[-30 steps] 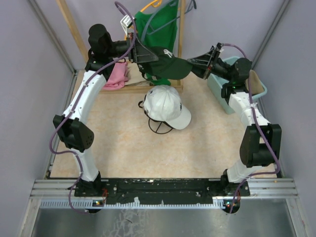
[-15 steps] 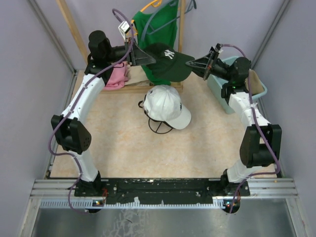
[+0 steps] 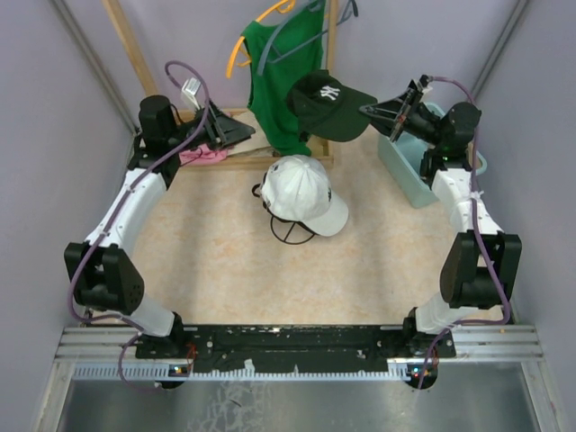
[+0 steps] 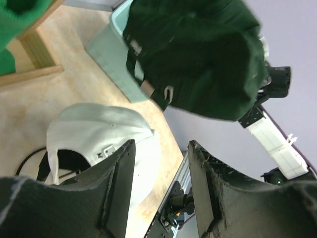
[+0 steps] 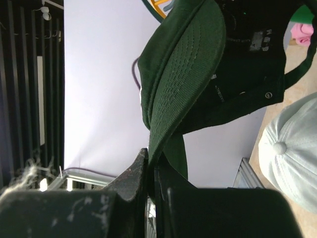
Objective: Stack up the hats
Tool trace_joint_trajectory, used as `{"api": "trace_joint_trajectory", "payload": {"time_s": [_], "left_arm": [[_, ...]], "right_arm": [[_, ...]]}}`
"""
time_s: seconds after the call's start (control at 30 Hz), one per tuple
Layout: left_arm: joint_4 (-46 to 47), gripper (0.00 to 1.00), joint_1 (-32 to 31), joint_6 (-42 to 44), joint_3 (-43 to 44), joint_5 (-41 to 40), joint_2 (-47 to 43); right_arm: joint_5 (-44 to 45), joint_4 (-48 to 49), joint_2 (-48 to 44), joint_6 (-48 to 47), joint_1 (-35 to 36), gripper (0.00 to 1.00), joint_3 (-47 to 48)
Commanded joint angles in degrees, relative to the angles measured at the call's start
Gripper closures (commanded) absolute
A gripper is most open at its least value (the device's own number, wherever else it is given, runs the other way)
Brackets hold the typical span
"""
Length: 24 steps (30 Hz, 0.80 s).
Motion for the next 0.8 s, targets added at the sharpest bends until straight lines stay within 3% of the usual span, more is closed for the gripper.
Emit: {"api": "trace_joint_trajectory", "payload": {"time_s": [0.0,0.23,0.47,0.77], "left_arm": [[-4.9,0.47,-0.5,2.1,-7.5,0.0,-2.2],[-8.0,0.42,-0.5,6.0,-14.8,0.0,-1.2],[-11.8,0.41,-1.8,9.6,-9.3,1.3,3.6],[-18.6,0.42,-1.8,16.1,-10.0,-2.7,4.1]], "right_arm": [[-0.2,3.9,-0.6,-0.1,0.2,1.00,5.3],[-0.4,3.6,-0.9,-0.5,0.2,1.00,5.6],[-0.2,3.1,-1.9,-0.8,0.3,1.00,5.0],[0.0,2.0,-2.2,-1.6,0.2,1.00,5.2]]}}
